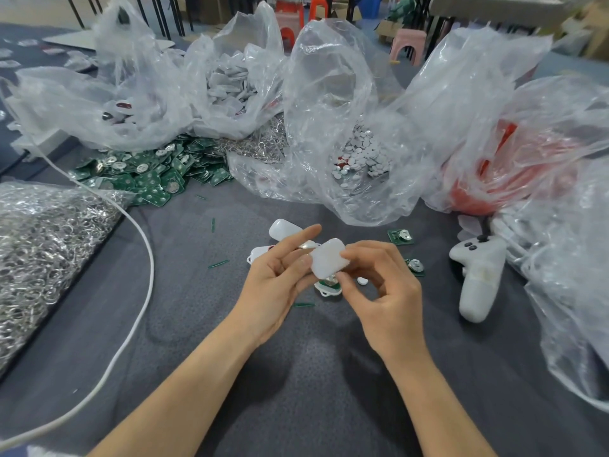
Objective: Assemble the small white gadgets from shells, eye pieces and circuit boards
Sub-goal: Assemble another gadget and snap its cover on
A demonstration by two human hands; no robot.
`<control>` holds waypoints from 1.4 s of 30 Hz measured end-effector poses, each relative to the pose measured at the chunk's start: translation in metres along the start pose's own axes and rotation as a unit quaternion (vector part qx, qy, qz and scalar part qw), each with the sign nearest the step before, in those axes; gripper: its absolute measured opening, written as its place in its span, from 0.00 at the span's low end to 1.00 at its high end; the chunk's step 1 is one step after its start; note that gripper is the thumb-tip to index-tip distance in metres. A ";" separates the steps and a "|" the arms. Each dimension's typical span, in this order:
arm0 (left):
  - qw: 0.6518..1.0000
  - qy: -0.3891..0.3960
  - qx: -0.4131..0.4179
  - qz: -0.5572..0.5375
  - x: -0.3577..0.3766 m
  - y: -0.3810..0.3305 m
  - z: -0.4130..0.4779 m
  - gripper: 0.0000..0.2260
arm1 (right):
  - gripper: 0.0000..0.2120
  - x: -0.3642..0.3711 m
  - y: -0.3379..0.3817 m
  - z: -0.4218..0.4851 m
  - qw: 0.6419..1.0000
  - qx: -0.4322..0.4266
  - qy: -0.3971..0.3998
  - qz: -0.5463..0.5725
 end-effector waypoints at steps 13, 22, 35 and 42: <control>0.986 -0.017 0.051 0.156 -0.003 -0.010 0.000 0.24 | 0.12 0.015 -0.008 -0.007 0.972 0.177 0.106 0.114; 0.884 -0.032 0.135 0.446 -0.001 -0.020 -0.005 0.17 | 0.10 -0.012 -0.027 0.006 0.956 0.239 0.025 0.168; 0.760 0.116 0.146 0.623 0.019 0.002 -0.001 0.30 | 0.17 -0.049 -0.060 0.005 0.941 0.269 0.099 -0.180; 0.829 0.142 0.086 0.534 0.008 0.002 0.002 0.34 | 0.19 -0.049 -0.051 0.008 0.916 0.204 0.230 -0.257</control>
Point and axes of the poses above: each hand's wrist, its own z-axis towards the middle knuckle, its own x-axis out of the palm, y = z × x, the point moved 7 cm from there along z, towards the middle knuckle, and after that the axes turned 7 degrees about x, right-handed, at the moved point
